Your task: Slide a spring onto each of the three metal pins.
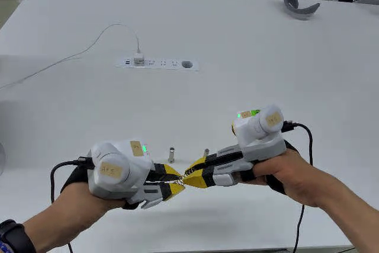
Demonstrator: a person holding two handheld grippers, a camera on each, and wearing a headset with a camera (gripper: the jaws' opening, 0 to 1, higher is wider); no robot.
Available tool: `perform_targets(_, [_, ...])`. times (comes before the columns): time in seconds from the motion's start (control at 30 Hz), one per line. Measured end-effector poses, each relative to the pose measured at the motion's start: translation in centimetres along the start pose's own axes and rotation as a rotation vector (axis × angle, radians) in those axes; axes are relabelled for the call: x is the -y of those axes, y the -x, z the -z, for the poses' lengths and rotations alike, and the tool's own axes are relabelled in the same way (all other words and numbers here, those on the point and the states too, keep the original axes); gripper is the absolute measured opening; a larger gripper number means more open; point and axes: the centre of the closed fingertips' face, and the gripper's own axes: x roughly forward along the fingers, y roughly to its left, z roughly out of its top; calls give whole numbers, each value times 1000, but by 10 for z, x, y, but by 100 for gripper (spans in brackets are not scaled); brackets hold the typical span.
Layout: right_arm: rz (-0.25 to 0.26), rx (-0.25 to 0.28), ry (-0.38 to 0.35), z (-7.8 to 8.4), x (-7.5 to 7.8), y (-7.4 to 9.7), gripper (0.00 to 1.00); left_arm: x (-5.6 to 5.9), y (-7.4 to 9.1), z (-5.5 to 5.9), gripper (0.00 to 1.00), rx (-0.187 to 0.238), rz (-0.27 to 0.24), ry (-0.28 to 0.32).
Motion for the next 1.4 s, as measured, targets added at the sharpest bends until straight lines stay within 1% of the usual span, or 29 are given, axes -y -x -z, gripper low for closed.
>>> perform_targets(0.1, [-25, -60, 80, 1, -5, -2, 14, 3, 2, -2, 10, 2, 14, -9])
perform_targets(0.13, [-36, -89, 110, 3, -7, -2, 14, 4, 3, -3, 10, 5, 21, -13])
perform_targets(0.2, [-47, -125, 149, 5, -9, -3, 14, 6, 4, -4, 10, 10, 29, -16])
perform_targets(0.23, [-52, -151, 176, 8, -9, -4, 14, 6, 4, -4, 10, 8, 32, -25])
perform_targets(0.3, [-48, -161, 211, 6, -9, -5, 14, 6, 4, -2, 10, -1, 33, -42])
perform_targets(0.37, [-71, -168, 227, 6, -14, -6, 13, 8, 5, -3, 10, 6, 46, -43])
perform_targets(0.4, [-74, -171, 249, 4, -15, -6, 13, 9, 6, -5, 10, 12, 52, -45])
perform_targets(0.43, [-73, -173, 256, 4, -16, -6, 13, 9, 6, -4, 10, 7, 55, -48])
perform_targets(0.5, [-83, -177, 273, 3, -18, -5, 13, 10, 7, -5, 10, 11, 67, -52])
perform_targets(0.57, [-82, -171, 301, 2, -17, -6, 13, 8, 8, -4, 10, 13, 71, -49])
perform_targets(0.63, [-85, -177, 311, 4, -18, -6, 13, 7, 9, -4, 11, 16, 78, -45])
perform_targets(0.73, [-89, -177, 322, 4, -20, -6, 12, 11, 8, -4, 11, 21, 89, -38])
perform_targets(0.9, [-84, -165, 301, 7, -20, -7, 12, 13, 5, -1, 11, 26, 94, -18])
perform_targets(1.13, [-82, -151, 297, 11, -23, -6, 12, 18, 4, 2, 11, 36, 110, 2])
perform_targets(1.3, [-67, -147, 284, 12, -21, -7, 12, 17, 3, 2, 11, 35, 104, 18])
perform_targets(1.4, [-52, -150, 274, 14, -18, -7, 12, 15, 3, 5, 12, 22, 93, 30])
